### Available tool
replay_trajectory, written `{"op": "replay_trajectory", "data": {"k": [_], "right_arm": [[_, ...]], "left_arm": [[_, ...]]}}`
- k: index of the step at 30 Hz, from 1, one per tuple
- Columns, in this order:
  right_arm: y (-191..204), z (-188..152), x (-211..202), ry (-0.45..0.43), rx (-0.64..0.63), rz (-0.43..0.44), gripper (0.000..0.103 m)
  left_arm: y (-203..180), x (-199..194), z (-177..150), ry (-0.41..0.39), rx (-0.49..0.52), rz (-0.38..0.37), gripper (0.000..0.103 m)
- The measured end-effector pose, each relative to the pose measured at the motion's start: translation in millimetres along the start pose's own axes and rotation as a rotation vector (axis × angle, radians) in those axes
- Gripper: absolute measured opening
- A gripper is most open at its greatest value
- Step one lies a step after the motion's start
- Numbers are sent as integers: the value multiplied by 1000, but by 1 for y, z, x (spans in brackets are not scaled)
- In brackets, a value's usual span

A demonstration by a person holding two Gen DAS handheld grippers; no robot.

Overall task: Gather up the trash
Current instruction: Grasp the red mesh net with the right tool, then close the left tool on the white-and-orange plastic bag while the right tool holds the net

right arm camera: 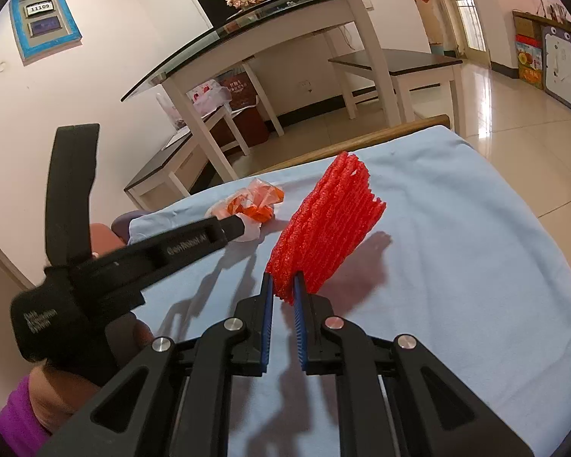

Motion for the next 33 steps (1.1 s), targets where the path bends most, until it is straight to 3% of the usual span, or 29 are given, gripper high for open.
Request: {"op": "replay_trajectory", "data": {"k": [22, 26, 33], "right_arm": [[-5, 0, 4, 13, 30, 31, 10], [-5, 0, 5, 16, 36, 36, 10], [-4, -1, 4, 16, 36, 41, 10]], "left_arm": [[-9, 2, 5, -26, 24, 37, 33], [0, 3, 6, -15, -29, 18, 33], [-6, 5, 5, -47, 12, 7, 33]]}}
Point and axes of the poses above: each gripper's, at about its wrist camera, not at the fingertips, and x roughly the way its jaws point, y to its left, z to its top, the point moved 9 cm from there along x, roughly the way its jaws point, and after that the axes turned 9 degrees about z, right-handed, at the moved point
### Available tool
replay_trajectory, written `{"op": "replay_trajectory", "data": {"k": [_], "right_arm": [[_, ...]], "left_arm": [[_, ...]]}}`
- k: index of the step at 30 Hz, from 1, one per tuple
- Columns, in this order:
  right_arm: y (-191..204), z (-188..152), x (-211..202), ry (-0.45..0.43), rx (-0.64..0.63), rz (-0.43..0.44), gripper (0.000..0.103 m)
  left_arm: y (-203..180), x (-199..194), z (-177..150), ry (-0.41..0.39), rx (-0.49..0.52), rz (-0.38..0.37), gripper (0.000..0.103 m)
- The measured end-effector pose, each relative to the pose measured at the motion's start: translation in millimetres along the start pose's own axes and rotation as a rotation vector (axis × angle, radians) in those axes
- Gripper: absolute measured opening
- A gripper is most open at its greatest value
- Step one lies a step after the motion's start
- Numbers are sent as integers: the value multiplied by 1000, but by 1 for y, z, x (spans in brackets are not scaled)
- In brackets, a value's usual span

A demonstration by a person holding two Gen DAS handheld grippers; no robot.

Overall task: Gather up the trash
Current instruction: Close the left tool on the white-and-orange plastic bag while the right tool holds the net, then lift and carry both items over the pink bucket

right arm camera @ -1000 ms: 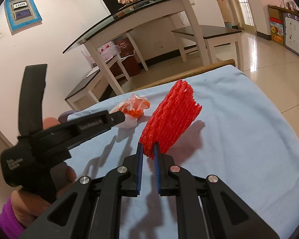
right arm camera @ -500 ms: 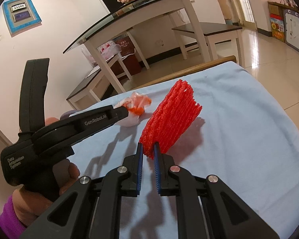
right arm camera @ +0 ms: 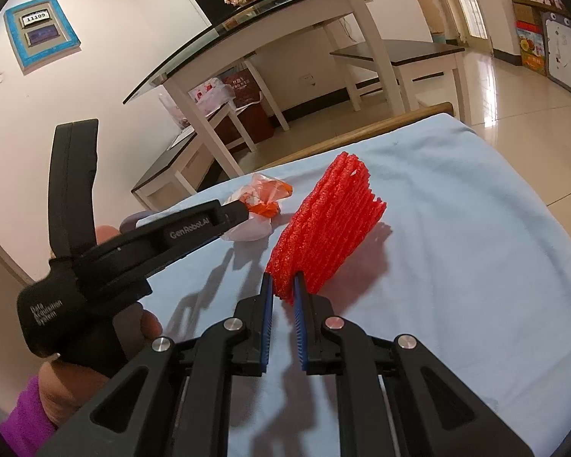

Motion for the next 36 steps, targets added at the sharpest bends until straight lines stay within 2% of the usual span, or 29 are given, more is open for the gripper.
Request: {"op": "replay_trajectory", "data": {"k": [5, 6, 9, 17, 25, 36], "right_arm": [[0, -1, 0, 1, 2, 1, 10], [0, -1, 0, 1, 2, 1, 10], [0, -1, 1, 7, 3, 2, 10], [-1, -1, 3, 15, 6, 7, 10], [2, -1, 4, 19, -5, 14, 10], [12, -2, 2, 13, -34, 51, 10]], "left_arm": [[-2, 1, 0, -3, 6, -12, 32], [-4, 0, 0, -7, 8, -19, 25], [-5, -2, 1, -20, 18, -22, 18], [0, -19, 3, -53, 9, -19, 12], [13, -51, -1, -104, 56, 77, 12], [35, -83, -25, -118, 67, 165, 12]]}}
Point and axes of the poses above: each gripper's, at about its wrist camera, not at the fingertips, and x roughly the way its jaws point, y to its left, z to its top, the point moved 9 cm from there along x, roughly the way its jaws point, and after that the axes turned 9 degrees about z, right-handed, at the moved point
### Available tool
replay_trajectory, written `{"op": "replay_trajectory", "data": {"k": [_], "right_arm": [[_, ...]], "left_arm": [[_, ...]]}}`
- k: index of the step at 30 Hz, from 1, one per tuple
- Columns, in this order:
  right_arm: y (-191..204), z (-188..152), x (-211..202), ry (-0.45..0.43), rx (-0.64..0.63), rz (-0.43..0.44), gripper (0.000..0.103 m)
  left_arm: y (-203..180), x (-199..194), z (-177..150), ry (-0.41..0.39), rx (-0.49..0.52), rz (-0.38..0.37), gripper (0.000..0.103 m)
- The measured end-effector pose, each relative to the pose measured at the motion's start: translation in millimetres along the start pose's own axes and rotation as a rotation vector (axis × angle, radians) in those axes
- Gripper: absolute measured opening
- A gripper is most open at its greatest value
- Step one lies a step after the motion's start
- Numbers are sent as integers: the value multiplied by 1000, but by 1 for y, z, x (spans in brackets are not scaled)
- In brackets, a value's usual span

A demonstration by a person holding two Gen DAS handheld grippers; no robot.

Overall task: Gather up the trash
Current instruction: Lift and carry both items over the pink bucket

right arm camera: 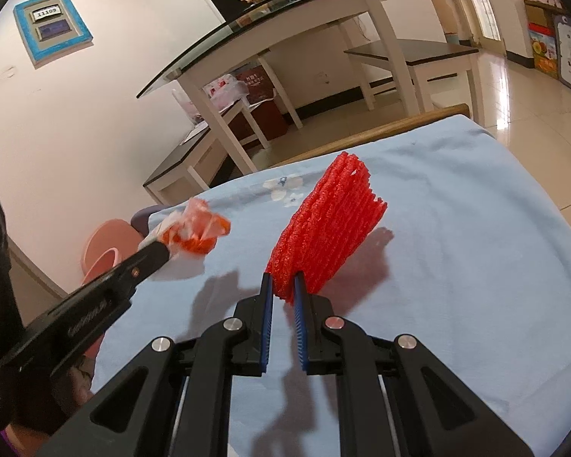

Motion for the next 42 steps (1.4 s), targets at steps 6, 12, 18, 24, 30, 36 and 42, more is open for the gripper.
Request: {"op": "replay_trajectory", "data": {"k": [6, 12, 18, 24, 30, 36, 42], "right_arm": [[7, -2, 1, 6, -27, 4, 10], [11, -4, 4, 26, -47, 0, 10], [14, -3, 9, 43, -64, -10, 10], [24, -2, 4, 23, -120, -28, 10], [65, -17, 0, 40, -197, 40, 11], [104, -30, 2, 63, -280, 90, 11], [132, -35, 11, 86, -337, 123, 11]], "left_arm": [[16, -20, -9, -34, 3, 29, 12], [28, -39, -16, -58, -12, 42, 12], [41, -52, -20, -75, -23, 59, 12], [52, -64, -25, -103, -28, 85, 12], [67, -70, -29, -118, -44, 111, 12], [82, -72, -30, -121, -72, 134, 12], [100, -73, -30, -123, -105, 152, 12]]}}
Point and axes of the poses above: each gripper's, at about its wrist camera, not at the fingertips, and x roughly the way its jaws point, y to its left, z to its top, the point moved 9 cm from there along x, roughly the way its jaws point, and after that the axes turned 9 degrees about z, right-handed, at the moved point
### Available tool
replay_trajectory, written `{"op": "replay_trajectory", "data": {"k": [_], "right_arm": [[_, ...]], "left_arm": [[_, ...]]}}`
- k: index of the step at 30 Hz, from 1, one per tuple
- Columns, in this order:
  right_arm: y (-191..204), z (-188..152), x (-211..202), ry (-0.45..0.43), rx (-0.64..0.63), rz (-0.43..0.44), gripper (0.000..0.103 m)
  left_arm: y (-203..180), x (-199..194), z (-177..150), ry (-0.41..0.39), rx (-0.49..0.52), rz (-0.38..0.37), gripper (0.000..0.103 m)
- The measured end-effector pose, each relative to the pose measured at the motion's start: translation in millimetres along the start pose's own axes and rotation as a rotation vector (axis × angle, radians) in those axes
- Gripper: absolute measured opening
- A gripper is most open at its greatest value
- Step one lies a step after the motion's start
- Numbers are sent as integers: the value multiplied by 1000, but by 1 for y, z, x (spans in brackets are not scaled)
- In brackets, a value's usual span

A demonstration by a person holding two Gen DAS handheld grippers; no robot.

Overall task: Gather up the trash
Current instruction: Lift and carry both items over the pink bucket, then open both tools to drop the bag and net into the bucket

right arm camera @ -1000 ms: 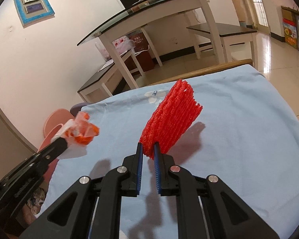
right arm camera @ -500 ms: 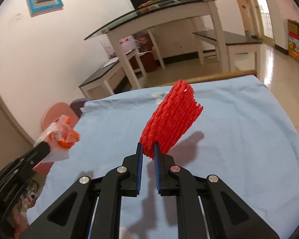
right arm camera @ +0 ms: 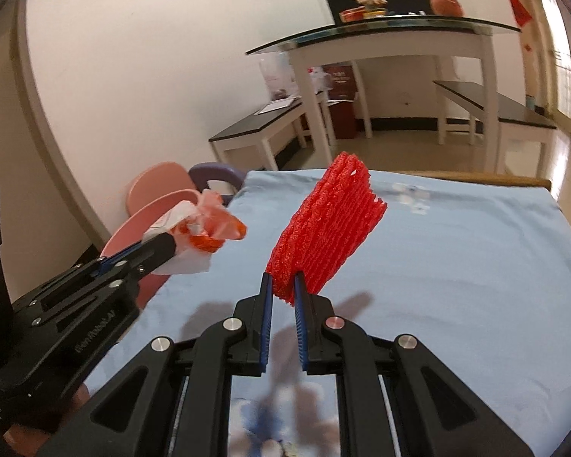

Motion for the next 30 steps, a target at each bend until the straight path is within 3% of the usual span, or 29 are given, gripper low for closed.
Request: {"op": "replay_trajectory", "data": {"k": [17, 30], "right_arm": [[84, 30, 63, 43, -142, 121, 11], [140, 30, 131, 144, -208, 215, 11]], "left_arm": [[108, 10, 15, -17, -173, 128, 12], [186, 31, 13, 17, -261, 224, 12]]}}
Point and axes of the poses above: each gripper's, at about its wrist camera, not at the fingertips, and x roughly the way its jaws point, y to its left, z to its top, the point moved 9 cm from there along x, roughly the way its jaws point, and after that the axes turned 9 degrees about z, right-handed, at the moved point
